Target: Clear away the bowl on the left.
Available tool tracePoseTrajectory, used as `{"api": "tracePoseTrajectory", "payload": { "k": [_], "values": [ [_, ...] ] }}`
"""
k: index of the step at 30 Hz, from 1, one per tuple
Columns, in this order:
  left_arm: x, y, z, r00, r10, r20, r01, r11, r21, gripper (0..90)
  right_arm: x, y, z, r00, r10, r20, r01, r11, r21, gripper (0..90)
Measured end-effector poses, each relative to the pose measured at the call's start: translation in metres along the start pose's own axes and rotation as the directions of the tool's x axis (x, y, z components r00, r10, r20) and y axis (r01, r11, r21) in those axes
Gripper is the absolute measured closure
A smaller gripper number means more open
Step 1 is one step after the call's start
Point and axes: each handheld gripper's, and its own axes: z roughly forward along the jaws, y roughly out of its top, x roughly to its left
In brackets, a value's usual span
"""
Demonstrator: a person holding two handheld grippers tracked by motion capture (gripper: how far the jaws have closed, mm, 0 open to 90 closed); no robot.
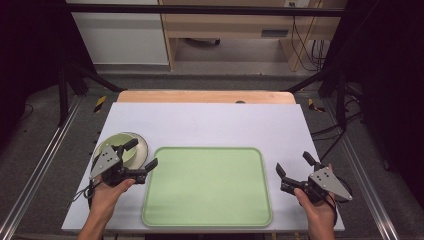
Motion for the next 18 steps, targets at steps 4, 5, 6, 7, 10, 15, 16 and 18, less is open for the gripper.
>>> {"api": "tracePoseTrajectory", "payload": {
  "k": [4,5,6,7,10,15,16,18],
  "values": [
    [0.0014,0.0005,-0.0003,0.9999,-0.011,0.002,0.011,0.9999,0.012,3.6,-0.0017,-0.0052,-0.0020,1.0000,-0.008,0.004,0.008,1.000,0.016,4.2],
    [0.0015,0.0007,-0.0004,1.0000,-0.008,0.004,0.008,0.9999,0.013,3.6,-0.0021,-0.0055,-0.0025,0.9999,-0.009,0.007,0.009,1.000,0.017,4.2],
    [0.0019,0.0010,-0.0006,1.0000,0.000,0.007,0.000,0.9998,0.018,3.9,-0.0025,-0.0055,-0.0028,0.9999,-0.012,0.011,0.012,1.000,0.016,4.2],
    [0.0019,0.0010,-0.0006,1.0000,0.000,0.007,0.000,0.9998,0.018,4.6,-0.0025,-0.0055,-0.0028,0.9999,-0.012,0.011,0.012,1.000,0.016,4.2],
    [0.0020,0.0019,-0.0003,1.0000,0.007,-0.005,-0.007,0.9999,0.015,5.4,-0.0035,-0.0055,-0.0039,0.9997,0.000,0.026,-0.001,1.000,0.013,4.6],
    [0.0055,0.0037,-0.0029,0.9998,0.006,-0.018,-0.006,0.9998,0.020,5.5,-0.0028,-0.0061,-0.0029,0.9993,-0.003,0.037,0.002,1.000,0.017,5.2],
    [0.0066,0.0041,-0.0036,0.9997,0.006,-0.023,-0.005,0.9998,0.017,5.7,-0.0030,-0.0062,-0.0029,0.9992,-0.004,0.039,0.003,1.000,0.018,5.2],
    [0.0079,0.0049,-0.0048,0.9996,0.001,-0.029,0.000,0.9998,0.019,6.6,-0.0033,-0.0063,-0.0030,0.9992,-0.005,0.041,0.004,1.000,0.019,5.2]
  ]
}}
